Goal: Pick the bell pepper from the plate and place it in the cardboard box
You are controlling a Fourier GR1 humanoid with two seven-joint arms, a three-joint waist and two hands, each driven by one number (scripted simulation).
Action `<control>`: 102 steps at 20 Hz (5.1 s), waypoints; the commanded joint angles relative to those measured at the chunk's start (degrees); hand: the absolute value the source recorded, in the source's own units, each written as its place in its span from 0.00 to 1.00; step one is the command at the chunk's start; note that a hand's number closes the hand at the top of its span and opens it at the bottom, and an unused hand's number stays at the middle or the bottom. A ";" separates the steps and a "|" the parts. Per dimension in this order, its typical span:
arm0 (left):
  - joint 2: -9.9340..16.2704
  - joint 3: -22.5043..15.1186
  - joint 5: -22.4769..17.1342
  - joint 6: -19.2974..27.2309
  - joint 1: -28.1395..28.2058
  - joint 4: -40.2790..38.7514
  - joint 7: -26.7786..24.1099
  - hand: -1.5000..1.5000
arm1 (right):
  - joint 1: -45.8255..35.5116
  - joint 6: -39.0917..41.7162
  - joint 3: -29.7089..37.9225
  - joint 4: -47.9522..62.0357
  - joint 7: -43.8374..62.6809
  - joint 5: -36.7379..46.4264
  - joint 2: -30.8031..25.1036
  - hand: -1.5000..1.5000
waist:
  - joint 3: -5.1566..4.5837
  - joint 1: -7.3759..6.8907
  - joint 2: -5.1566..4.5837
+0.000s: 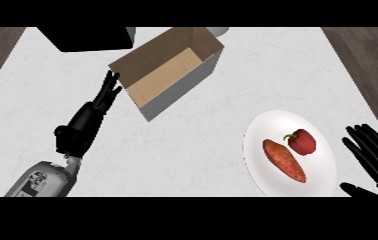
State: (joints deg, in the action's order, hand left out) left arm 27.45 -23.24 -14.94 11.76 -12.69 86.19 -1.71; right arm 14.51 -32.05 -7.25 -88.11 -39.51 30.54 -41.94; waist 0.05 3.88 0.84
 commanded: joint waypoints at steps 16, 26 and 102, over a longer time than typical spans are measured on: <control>-3.06 1.78 4.00 -5.07 -0.31 3.66 5.34 0.50 | 19.47 17.67 -1.40 -27.83 26.24 15.19 -0.18 0.00 | -0.07 -3.78 -0.78; -8.02 2.93 8.14 -6.91 3.51 4.23 4.77 0.50 | 9.18 22.96 -2.26 -16.86 28.65 22.65 7.59 0.00 | -0.05 -3.94 -0.79; -17.96 16.37 18.91 -19.46 3.46 1.95 6.02 0.50 | -25.02 61.18 -13.35 -28.46 17.97 35.32 38.53 1.00 | -0.08 -3.22 -0.52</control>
State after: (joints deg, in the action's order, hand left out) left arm 8.60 -7.95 4.61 -6.89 -10.21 87.82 3.79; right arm -11.85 20.02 -21.81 -104.82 -22.08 71.00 -2.95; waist -0.07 0.29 0.22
